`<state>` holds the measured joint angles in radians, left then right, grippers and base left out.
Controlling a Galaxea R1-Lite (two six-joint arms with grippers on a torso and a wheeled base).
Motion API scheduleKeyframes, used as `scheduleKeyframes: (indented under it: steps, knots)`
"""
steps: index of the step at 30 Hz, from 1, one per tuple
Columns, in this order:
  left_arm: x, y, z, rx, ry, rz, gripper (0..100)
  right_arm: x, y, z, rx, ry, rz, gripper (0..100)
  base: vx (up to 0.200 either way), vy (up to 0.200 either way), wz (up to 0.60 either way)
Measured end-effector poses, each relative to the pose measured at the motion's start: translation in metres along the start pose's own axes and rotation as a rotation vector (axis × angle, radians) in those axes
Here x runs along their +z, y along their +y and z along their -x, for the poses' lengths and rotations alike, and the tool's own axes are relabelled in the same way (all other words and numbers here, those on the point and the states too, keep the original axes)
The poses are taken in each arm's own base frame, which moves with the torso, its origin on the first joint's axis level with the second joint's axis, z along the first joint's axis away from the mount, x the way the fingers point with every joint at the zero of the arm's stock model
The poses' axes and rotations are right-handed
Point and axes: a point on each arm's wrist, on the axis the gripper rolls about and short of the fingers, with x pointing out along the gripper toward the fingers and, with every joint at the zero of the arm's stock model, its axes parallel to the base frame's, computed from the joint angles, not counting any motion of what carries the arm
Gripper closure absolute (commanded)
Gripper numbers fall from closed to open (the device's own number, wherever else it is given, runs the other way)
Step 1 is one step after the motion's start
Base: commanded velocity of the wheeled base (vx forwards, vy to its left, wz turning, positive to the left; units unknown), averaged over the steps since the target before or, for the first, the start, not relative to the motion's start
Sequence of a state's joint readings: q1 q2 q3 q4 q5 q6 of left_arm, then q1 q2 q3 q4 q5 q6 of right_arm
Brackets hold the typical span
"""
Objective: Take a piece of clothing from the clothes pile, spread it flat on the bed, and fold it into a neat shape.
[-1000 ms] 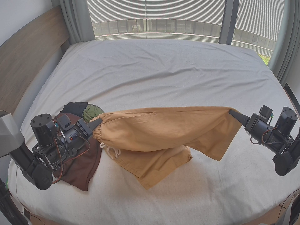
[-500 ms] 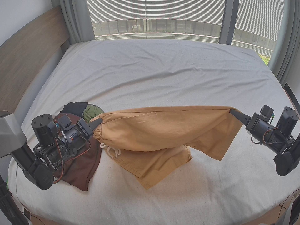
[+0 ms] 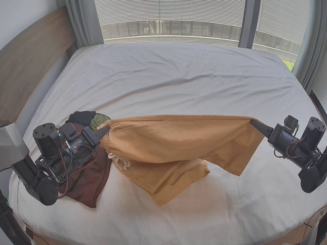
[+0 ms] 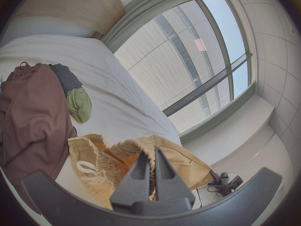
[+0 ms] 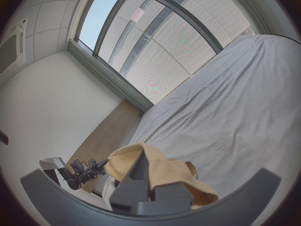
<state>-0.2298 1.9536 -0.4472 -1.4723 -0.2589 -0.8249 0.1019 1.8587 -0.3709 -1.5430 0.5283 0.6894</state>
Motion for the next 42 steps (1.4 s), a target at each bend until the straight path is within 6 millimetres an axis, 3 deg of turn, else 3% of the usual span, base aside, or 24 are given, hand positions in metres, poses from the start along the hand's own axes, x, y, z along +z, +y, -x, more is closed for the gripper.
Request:
scheduleKeyframes:
  steps: [19,42]
  knots:
    - [0.009,0.005,0.001,0.033,-0.083,-0.004,100,0.005,-0.009,-0.017,0.016,-0.014,0.017,100,0.000,0.000,0.00]
    - [0.021,0.020,-0.041,0.075,-0.170,-0.010,100,0.007,-0.051,-0.087,0.061,-0.040,0.038,100,0.000,0.000,0.00]
